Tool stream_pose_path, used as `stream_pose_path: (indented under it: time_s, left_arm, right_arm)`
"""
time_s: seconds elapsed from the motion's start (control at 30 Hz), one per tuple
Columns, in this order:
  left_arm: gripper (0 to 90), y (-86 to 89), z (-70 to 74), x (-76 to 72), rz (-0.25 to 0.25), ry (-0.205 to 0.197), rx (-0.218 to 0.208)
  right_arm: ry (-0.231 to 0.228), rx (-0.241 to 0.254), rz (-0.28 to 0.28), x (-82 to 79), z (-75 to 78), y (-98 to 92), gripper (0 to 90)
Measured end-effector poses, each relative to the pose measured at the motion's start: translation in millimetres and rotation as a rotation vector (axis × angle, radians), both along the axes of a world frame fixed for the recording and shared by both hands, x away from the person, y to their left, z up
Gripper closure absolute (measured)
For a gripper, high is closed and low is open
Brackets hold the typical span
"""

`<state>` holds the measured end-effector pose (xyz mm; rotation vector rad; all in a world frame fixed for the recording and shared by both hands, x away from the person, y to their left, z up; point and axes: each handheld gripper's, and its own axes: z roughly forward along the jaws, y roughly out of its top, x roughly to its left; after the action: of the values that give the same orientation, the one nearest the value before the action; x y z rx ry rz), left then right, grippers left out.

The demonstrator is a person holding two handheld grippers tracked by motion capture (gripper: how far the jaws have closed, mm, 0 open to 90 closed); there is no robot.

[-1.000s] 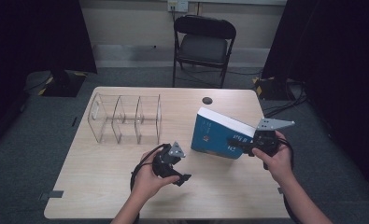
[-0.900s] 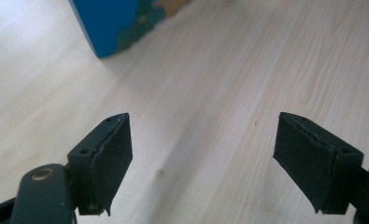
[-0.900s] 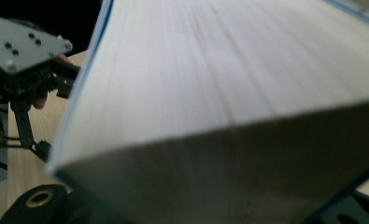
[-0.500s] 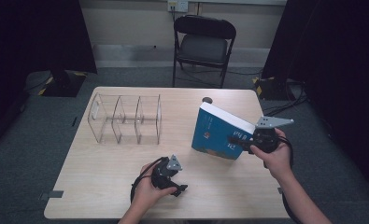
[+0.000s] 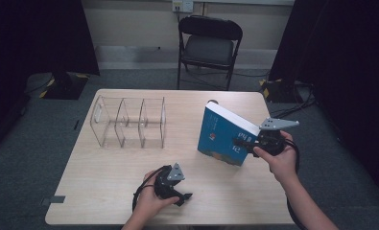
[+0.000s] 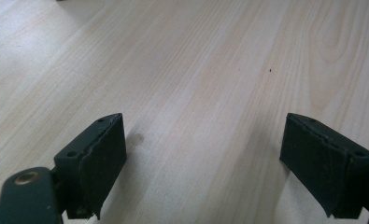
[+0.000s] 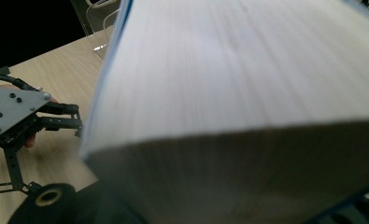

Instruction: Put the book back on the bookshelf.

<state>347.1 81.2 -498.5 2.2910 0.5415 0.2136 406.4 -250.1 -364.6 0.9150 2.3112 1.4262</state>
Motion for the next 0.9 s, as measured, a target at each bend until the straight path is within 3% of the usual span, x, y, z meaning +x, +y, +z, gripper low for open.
stream_pose_path:
  time_s: [0.1, 0.17, 0.4, 0.57, 0.7, 0.9]
  left_arm:
    - [7.3, -1.2, -3.0, -1.7, -0.004, -0.005, -0.021]
    - [4.4, -2.9, -3.1, -2.0, -0.007, 0.0, -0.012]
    - [4.1, -2.9, -3.1, -2.0, -0.007, 0.0, -0.012]
    - [4.1, -2.8, -3.1, -1.9, -0.008, -0.001, -0.011]
    - [3.8, -2.8, -3.0, -2.0, -0.01, 0.0, -0.007]
    - [3.8, -2.8, -3.1, -2.1, -0.008, -0.001, -0.008]
  right_arm:
    - [0.0, -0.003, -0.003, -0.2, 0.3, 0.3, 61.1]
    - [-0.01, -0.008, -0.015, -1.8, 1.0, 2.4, 61.3]
    - [-0.026, 0.012, -0.039, -6.2, 0.2, 6.4, 61.5]
    - [-0.016, 0.064, -0.059, -16.0, -2.0, 3.9, 61.3]
    - [-0.045, 0.05, -0.048, -19.9, -3.0, 3.7, 61.0]
    - [-0.055, 0.057, -0.056, -18.9, -3.7, 3.0, 58.9]
